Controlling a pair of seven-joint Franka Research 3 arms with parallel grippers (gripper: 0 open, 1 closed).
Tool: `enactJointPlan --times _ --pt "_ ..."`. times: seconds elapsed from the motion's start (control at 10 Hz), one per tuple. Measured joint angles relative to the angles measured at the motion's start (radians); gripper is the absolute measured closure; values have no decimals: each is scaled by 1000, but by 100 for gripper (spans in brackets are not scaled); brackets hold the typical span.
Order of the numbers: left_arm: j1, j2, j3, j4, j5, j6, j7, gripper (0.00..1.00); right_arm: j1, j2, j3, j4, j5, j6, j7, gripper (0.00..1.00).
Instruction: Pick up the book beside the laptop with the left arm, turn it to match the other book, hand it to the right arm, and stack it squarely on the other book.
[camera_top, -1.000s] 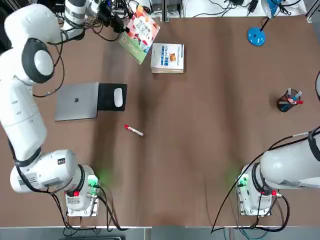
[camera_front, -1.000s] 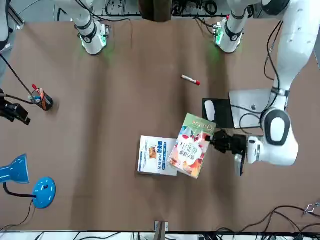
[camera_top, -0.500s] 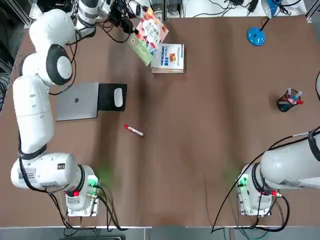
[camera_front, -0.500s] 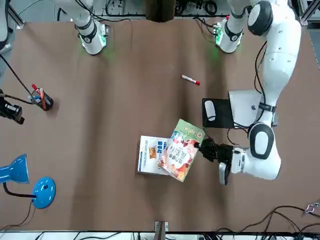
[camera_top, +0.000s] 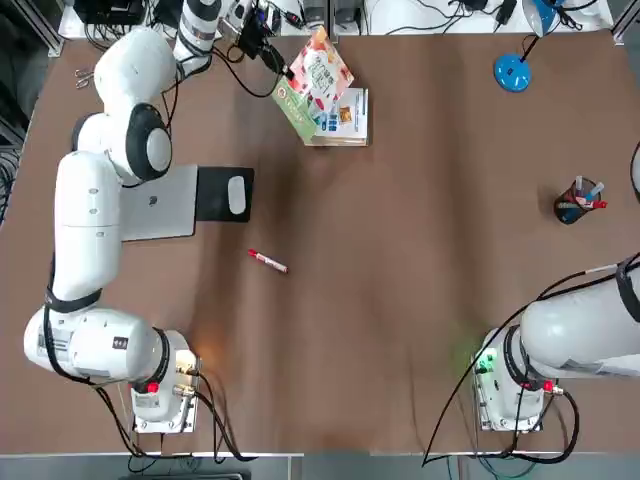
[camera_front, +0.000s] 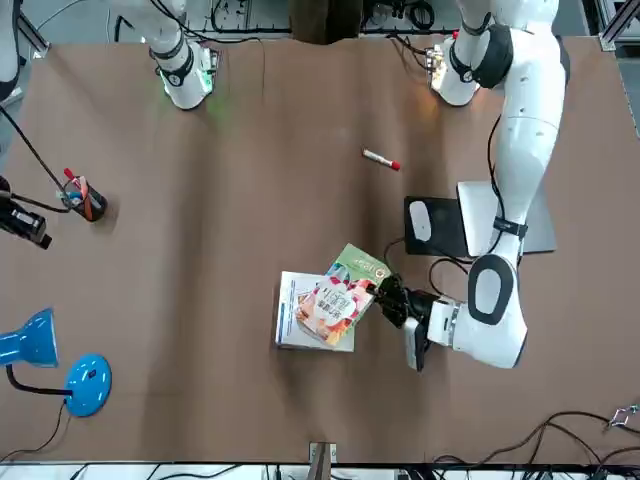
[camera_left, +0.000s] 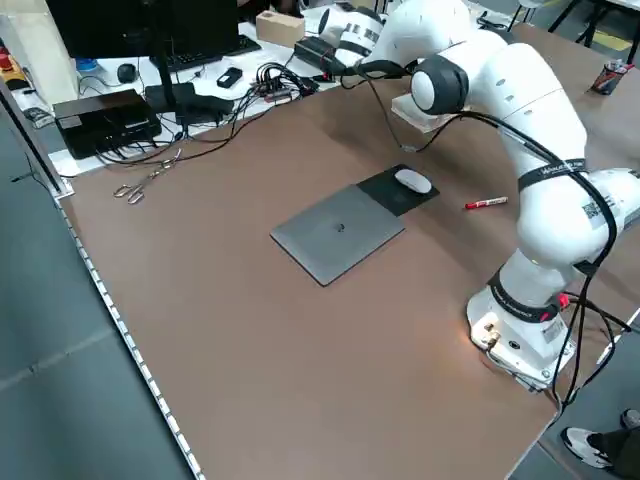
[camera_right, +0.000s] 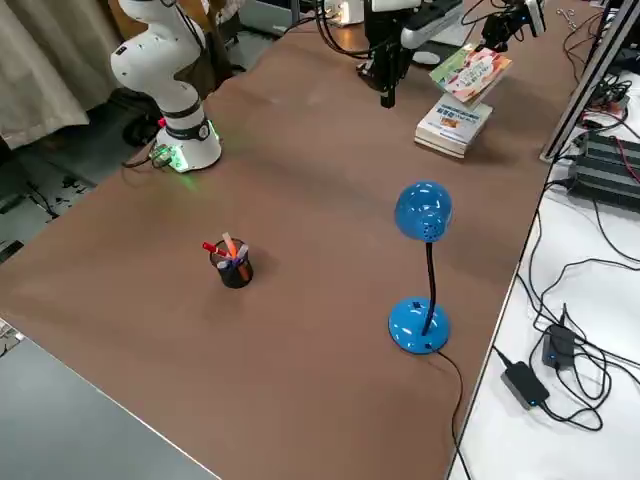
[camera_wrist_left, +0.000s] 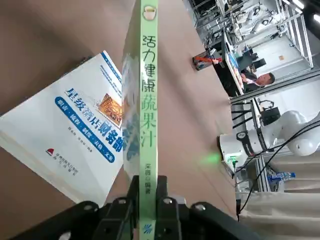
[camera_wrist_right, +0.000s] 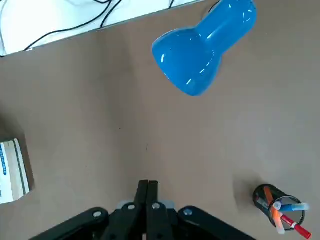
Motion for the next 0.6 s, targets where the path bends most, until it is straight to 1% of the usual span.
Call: enactJointPlan --times 0.3,0.6 --pt "-25 32 3 30 0 -4 6 85 -1 0 0 0 47 0 37 100" --pt "-51 70 13 72 1 -4 28 85 -3 0 -1 -1 54 -2 99 100"
